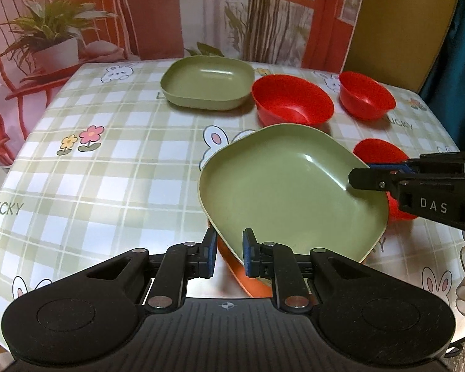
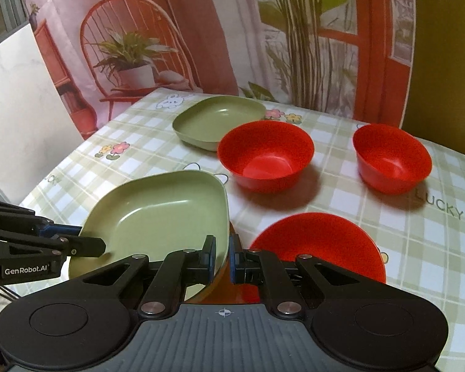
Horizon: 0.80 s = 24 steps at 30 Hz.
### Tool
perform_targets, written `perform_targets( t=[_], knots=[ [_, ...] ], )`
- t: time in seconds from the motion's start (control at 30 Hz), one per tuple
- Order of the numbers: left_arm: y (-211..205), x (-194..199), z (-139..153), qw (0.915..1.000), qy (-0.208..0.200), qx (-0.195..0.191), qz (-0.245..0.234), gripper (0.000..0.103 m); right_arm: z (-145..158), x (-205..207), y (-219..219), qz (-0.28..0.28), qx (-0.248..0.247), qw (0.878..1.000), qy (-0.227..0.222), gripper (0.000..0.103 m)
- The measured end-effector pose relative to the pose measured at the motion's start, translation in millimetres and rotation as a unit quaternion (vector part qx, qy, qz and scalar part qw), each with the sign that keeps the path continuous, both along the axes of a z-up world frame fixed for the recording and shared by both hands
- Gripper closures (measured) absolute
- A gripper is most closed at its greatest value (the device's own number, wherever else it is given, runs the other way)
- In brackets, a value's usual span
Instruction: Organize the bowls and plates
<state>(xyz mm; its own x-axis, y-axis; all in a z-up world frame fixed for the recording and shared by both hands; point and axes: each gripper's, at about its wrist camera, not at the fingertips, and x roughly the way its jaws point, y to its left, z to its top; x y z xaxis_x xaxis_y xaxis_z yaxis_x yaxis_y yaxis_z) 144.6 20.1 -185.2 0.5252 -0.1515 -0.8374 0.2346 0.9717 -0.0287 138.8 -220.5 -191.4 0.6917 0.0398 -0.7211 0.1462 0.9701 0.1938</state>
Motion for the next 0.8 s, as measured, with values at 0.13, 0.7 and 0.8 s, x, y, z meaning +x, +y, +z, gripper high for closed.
perform_targets(
  t=[0.13,0.7,0.8],
  knots=[
    [-1.3,-1.5,-2.7,1.0,0.005,-0.003,-0.001,0.084,-1.0,-1.8,-1.4,0.0,-0.001,1.0,0.002,0.095],
    [1.0,-0.2,-8.6,0.9999,0.009,-0.007,0.007,0.084,-8.3,2.1,6.8,0.009,-0.016,1.0,0.026,0.095],
    [1.3,-0.9,-10.4,0.9998,0.015,-0.011,0.006,0.084,-9.7,3.1,7.1,0.01,-0.02,0.999,0.03,0.095]
  ],
)
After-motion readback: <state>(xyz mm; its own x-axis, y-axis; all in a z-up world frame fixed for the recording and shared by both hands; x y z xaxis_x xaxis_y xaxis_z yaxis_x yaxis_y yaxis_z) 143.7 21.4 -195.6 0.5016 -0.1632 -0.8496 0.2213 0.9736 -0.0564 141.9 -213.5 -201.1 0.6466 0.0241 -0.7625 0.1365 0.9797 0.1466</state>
